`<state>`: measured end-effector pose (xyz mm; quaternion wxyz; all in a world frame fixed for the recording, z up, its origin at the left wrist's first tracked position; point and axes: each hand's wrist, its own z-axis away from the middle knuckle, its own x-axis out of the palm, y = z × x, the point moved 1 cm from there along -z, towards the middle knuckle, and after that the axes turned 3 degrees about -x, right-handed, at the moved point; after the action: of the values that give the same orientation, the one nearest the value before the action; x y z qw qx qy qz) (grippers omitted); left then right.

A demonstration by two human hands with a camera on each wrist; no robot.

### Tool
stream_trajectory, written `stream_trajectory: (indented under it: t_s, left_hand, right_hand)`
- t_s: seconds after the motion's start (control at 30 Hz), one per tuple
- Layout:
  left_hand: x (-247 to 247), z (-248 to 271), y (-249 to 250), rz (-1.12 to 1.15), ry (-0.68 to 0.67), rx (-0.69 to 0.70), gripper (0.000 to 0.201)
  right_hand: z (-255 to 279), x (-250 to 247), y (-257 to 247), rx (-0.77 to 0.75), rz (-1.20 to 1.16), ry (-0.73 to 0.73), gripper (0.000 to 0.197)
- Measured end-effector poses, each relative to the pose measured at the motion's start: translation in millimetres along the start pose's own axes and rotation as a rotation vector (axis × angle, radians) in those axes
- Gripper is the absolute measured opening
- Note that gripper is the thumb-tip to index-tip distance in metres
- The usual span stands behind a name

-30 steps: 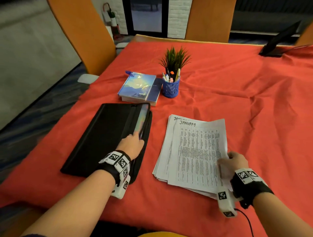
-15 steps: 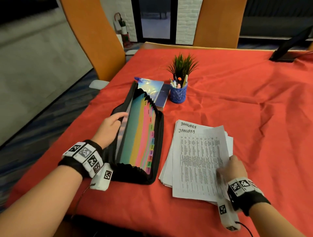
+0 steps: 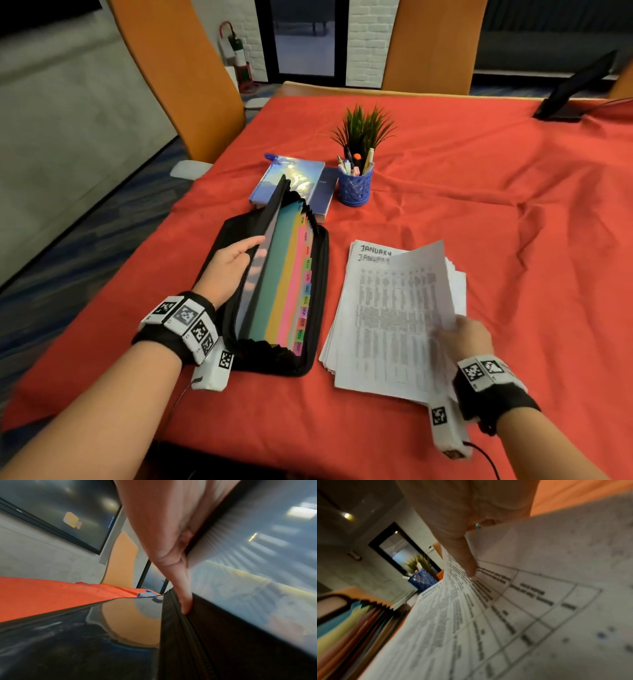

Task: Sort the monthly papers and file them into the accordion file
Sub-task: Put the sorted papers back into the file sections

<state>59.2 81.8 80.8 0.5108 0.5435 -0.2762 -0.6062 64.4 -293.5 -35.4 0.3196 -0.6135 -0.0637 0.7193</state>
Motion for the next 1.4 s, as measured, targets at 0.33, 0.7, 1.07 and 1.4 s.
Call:
stream_trajectory:
  t_s: [0.33, 0.7, 1.07, 1.4]
  left_hand:
    - [11.7, 1.1, -0.3, -0.11, -0.012, 0.053, 0.045]
    - [3.6, -2.6, -5.5, -0.051, -0.061, 0.065, 0.045]
    - [9.9, -11.7, -14.6, -0.048, -0.107, 0.118, 0.045]
    - [11.1, -20.7, -22.9, -0.036, -0.13, 0.14, 0.044]
  right_hand:
    - [18.2, 19.3, -16.4, -0.116, 0.427, 0.066, 0.022]
    - [17.1, 29.5, -21.5, -0.116, 0.405, -0.029, 0.021]
    - [15.2, 25.0, -30.2, 0.082, 0.36, -0.048, 0.025]
    - [18.5, 26.9, -36.4, 0.099, 0.229, 0.049, 0.021]
